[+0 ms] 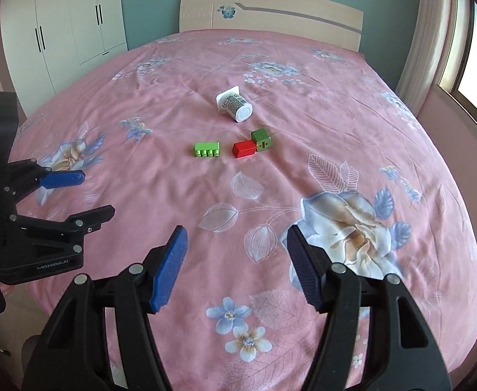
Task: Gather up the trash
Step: 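Move both open tools back toward the blocks on the bed, then grasp the light green block with the left tool while the right grasps the dark green block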
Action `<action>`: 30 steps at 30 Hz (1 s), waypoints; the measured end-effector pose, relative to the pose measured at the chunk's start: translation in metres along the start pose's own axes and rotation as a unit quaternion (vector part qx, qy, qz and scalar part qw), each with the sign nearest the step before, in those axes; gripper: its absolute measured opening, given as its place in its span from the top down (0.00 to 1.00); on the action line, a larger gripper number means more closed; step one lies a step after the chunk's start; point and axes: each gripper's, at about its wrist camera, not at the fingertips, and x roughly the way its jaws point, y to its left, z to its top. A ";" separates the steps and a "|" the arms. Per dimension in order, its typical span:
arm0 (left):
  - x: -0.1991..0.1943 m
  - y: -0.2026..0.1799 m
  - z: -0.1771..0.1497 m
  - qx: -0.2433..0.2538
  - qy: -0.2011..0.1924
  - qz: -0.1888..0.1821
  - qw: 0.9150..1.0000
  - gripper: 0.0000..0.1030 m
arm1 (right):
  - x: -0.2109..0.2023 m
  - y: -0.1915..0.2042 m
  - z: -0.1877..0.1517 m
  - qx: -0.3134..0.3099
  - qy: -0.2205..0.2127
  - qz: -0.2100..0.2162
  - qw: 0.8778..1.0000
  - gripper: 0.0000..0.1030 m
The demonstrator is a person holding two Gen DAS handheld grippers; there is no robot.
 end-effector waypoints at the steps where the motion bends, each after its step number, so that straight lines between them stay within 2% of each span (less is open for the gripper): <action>1: 0.005 0.001 0.005 0.003 0.000 -0.001 1.000 0.36 | 0.008 -0.002 0.006 -0.001 0.002 0.000 1.000 0.37; 10: 0.057 0.003 0.048 0.046 0.002 0.005 0.999 0.36 | 0.087 -0.018 0.059 -0.005 0.029 -0.009 1.000 0.36; 19: 0.116 0.008 0.080 0.088 0.010 -0.025 0.996 0.36 | 0.170 -0.035 0.117 0.003 0.059 0.004 0.998 0.36; 21: 0.130 0.010 0.088 0.088 0.015 -0.023 0.996 0.36 | 0.190 -0.040 0.128 0.006 0.071 0.007 0.997 0.36; 24: 0.147 0.012 0.096 0.086 0.021 -0.043 0.995 0.36 | 0.219 -0.044 0.141 0.000 0.090 -0.001 0.996 0.36; 27: 0.164 0.013 0.102 0.085 0.025 -0.048 0.995 0.36 | 0.246 -0.049 0.148 0.001 0.108 -0.003 0.994 0.36; 30: 0.177 0.015 0.104 0.075 0.028 -0.072 0.994 0.36 | 0.271 -0.056 0.149 0.016 0.132 0.006 0.991 0.36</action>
